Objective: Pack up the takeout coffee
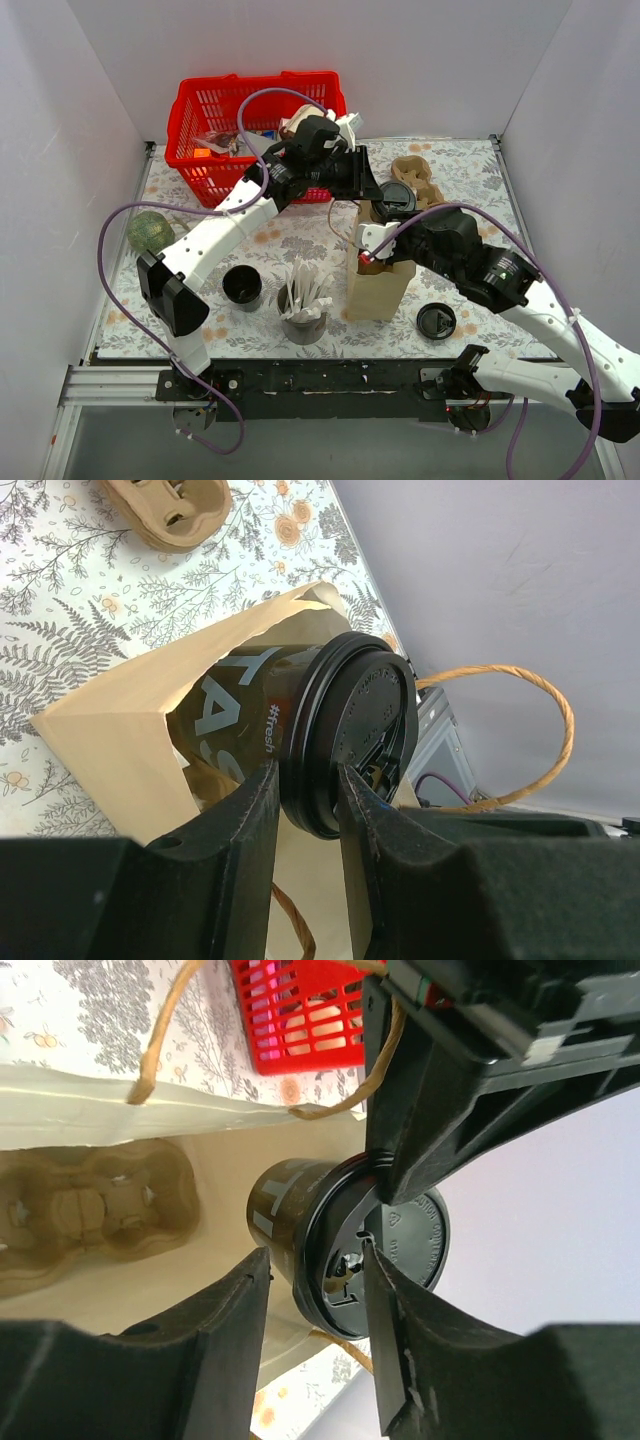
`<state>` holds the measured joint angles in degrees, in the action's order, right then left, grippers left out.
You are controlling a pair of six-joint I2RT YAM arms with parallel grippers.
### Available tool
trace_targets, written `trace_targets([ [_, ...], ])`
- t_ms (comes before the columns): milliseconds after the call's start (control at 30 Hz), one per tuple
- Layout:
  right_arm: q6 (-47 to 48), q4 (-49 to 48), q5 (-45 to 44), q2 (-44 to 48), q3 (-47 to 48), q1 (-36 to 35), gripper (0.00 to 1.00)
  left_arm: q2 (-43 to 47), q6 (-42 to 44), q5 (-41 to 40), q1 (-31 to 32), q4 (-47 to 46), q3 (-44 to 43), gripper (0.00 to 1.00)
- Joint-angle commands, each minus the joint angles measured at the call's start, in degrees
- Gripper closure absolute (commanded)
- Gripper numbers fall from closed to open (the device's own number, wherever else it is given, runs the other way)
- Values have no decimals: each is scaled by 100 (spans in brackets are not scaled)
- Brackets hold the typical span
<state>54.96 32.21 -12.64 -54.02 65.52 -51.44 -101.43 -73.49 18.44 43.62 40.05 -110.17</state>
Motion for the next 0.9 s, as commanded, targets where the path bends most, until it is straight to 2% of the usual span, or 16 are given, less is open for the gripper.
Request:
trace_targets([
  [0,-397,-30,420,102,409,2,47,35,-16,-42,15,29,48,94],
  [67,-913,-161,430,137,549,2,44,70,-16,-59,-2,29,75,94],
  [133,-1546,-363,237,155,664,2,34,123,-60,-94,-46,11,110,95],
  [167,-2394,-590,-42,120,890,2,30,219,-103,-112,-64,-76,223,95],
  [233,-3303,-488,-334,-3,1251,2,22,369,-322,-270,-116,-225,390,95],
  [300,-4417,-23,-476,-214,1847,2,21,605,-498,-270,-134,-524,662,94],
  [367,-5089,346,-537,-459,2209,2,21,720,-587,-323,-169,-577,751,94],
  [400,-5822,835,-607,-565,2594,2,22,790,-631,-384,-178,-569,786,93],
  [533,-6918,1762,-609,-978,3204,2,28,1141,-1025,-727,-204,-831,1260,92],
  [600,-6360,1728,321,-997,3065,11,35,1248,-1193,-780,-231,-1069,1454,92],
  [667,-5525,1710,753,-970,2809,11,36,1301,-1342,-789,-266,-1131,1551,92],
  [767,-4543,1623,483,-909,2581,3,39,1231,-1299,-675,-301,-1070,1420,91],
  [867,-3995,1386,149,-934,2518,11,43,1099,-1255,-482,-310,-886,1235,91],
])
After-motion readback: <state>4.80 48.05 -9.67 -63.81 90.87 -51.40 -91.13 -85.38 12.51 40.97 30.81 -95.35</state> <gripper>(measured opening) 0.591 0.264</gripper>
